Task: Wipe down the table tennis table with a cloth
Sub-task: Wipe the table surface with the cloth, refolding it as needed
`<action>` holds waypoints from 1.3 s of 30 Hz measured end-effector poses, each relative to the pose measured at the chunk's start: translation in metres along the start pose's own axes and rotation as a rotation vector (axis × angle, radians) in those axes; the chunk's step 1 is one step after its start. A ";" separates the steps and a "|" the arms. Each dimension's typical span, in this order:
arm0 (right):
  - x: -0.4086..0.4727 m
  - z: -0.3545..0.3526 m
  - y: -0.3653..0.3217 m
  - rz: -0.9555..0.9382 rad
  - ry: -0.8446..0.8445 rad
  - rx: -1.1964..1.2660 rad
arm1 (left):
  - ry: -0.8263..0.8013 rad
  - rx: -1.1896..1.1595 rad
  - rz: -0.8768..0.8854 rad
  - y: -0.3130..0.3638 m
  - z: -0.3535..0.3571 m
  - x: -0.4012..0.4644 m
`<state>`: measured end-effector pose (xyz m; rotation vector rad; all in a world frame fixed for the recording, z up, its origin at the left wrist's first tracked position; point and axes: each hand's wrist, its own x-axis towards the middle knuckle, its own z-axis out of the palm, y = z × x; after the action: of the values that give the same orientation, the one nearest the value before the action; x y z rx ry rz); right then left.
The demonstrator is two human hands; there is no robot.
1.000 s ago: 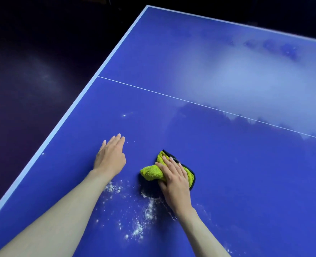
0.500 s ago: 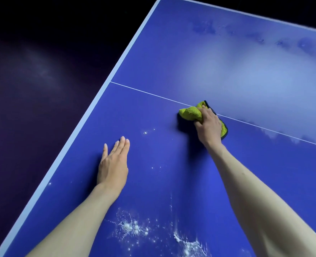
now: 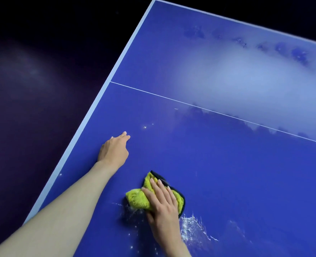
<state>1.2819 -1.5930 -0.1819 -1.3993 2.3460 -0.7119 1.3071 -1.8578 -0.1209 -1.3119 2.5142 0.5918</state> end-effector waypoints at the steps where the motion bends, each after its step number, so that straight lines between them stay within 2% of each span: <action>1: -0.001 -0.001 0.001 -0.014 -0.003 -0.004 | 0.019 -0.012 0.007 -0.003 -0.003 0.000; 5: 0.038 -0.015 0.028 0.001 0.022 0.031 | 0.106 0.007 0.042 -0.011 -0.007 0.003; 11: 0.187 -0.046 0.072 0.315 0.272 0.229 | 0.059 -0.011 0.000 -0.027 0.014 0.010; 14: 0.258 -0.069 0.088 0.494 0.432 0.425 | 0.052 -0.024 0.017 -0.036 0.024 0.015; 17: 0.296 -0.082 0.089 0.573 0.438 0.475 | 0.069 -0.037 0.040 -0.036 0.026 0.014; 20: 0.304 -0.073 0.076 0.476 0.329 0.378 | 0.086 -0.050 0.046 -0.033 0.024 0.013; 23: 0.285 -0.051 0.047 0.214 0.175 0.313 | 0.106 -0.032 0.064 -0.035 0.022 0.015; 26: 0.229 -0.027 0.012 -0.013 0.002 0.227 | 0.114 -0.052 0.077 -0.040 0.022 0.017; 29: 0.154 -0.006 -0.010 -0.108 -0.175 0.221 | 0.080 -0.062 0.123 -0.048 0.018 0.018; 33: 0.107 -0.006 -0.014 -0.196 -0.300 0.223 | -0.014 -0.135 0.157 -0.062 -0.002 0.014; 36: 0.123 -0.024 -0.011 -0.133 -0.284 0.382 | 0.020 -0.087 0.118 -0.078 -0.007 0.017; 39: 0.163 -0.048 -0.005 -0.011 -0.097 0.526 | 0.038 -0.042 0.041 -0.089 -0.007 0.022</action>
<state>1.1848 -1.7270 -0.1420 -1.1769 1.8844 -1.1332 1.3680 -1.9232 -0.1447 -1.3006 2.5788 0.6379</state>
